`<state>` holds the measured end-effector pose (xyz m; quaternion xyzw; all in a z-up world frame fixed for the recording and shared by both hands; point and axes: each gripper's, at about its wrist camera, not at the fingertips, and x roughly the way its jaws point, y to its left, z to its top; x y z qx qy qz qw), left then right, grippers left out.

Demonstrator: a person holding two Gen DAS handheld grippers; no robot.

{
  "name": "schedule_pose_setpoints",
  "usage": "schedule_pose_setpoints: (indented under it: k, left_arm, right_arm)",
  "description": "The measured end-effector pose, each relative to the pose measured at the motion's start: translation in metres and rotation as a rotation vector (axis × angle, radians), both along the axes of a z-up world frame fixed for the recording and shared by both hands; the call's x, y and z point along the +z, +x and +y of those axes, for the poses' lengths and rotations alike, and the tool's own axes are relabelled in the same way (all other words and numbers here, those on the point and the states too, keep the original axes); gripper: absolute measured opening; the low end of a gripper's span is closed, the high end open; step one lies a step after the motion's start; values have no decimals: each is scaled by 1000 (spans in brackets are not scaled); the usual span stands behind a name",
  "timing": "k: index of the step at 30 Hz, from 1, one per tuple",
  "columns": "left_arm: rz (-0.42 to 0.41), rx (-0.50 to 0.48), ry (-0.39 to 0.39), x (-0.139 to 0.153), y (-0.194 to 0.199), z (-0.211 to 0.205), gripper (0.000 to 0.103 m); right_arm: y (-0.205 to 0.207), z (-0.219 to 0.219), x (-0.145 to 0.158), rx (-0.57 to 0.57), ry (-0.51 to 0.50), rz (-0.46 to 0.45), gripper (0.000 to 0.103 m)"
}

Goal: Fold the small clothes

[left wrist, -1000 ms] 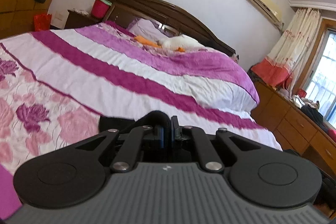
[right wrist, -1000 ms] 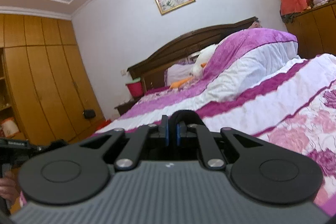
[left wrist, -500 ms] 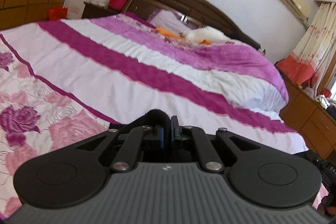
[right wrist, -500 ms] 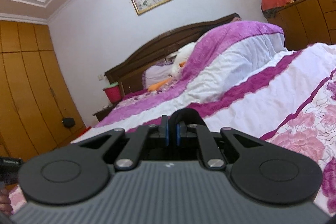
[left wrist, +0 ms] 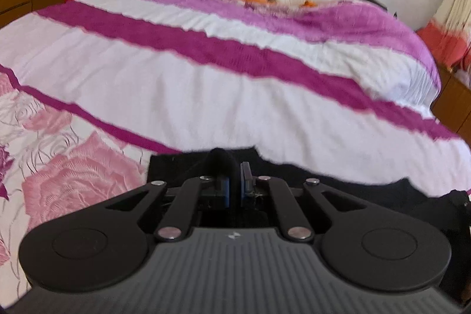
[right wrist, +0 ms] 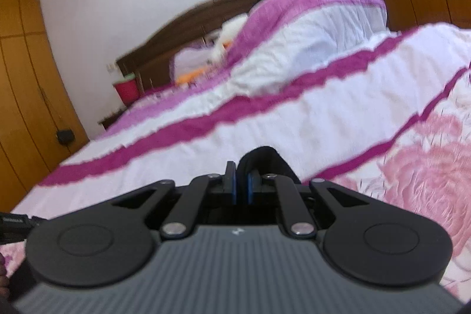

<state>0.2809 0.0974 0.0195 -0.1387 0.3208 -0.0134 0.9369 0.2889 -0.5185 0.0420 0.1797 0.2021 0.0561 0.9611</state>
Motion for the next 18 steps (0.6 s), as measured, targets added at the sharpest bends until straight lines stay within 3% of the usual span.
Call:
schedule_pose_setpoints:
  k: [6, 9, 13, 18]
  left_arm:
    - [20, -36, 60, -3, -4, -2, 10]
    - [18, -73, 99, 9, -15, -4, 18]
    - [22, -78, 136, 24, -34, -1, 42]
    - [5, -85, 208, 40, -58, 8, 45]
  right_arm:
    - [7, -3, -9, 15, 20, 81, 13]
    - [3, -1, -3, 41, -13, 86, 20]
    - [-9, 1, 6, 94, -37, 87, 37]
    - [-24, -2, 20, 164, -92, 87, 38]
